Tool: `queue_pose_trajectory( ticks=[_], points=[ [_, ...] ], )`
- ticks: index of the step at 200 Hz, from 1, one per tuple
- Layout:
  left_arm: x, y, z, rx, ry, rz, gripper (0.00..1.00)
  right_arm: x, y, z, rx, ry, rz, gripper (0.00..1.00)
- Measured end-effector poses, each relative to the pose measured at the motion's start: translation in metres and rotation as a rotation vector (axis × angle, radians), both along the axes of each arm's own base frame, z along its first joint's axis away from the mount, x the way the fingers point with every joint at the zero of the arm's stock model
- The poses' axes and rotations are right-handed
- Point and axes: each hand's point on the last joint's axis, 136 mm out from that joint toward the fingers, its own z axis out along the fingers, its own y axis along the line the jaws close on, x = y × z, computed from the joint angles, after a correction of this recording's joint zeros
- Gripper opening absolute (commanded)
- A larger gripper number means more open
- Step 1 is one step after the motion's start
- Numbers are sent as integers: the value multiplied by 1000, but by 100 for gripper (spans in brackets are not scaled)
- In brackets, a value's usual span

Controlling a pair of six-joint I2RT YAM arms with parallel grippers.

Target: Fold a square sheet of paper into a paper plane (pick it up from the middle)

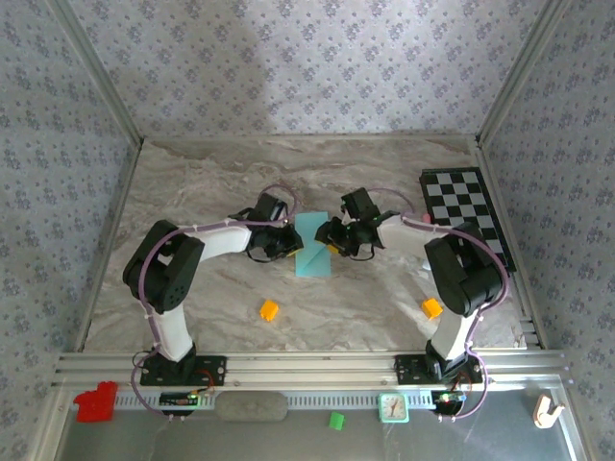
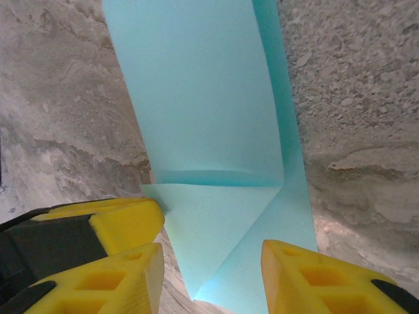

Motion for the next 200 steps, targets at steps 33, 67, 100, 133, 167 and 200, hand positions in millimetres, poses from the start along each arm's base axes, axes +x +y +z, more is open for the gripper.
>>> queue_pose_trajectory(
  ticks=[33,67,100,133,167,200],
  points=[
    [0,3,-3,15,-2,9,18,-4,4,-11,-5,33,-2,46],
    [0,4,-4,14,-2,17,19,-6,7,-15,-3,42,0,46],
    [1,3,-4,12,-2,20,19,-7,11,-19,8,53,11,43],
    [0,4,-5,14,0,20,19,-5,17,-16,46,48,20,36],
    [0,5,-5,15,2,28,19,0,26,-9,97,12,37,32],
    [0,6,-6,20,3,31,19,-4,30,-11,111,-7,59,29]
  ],
)
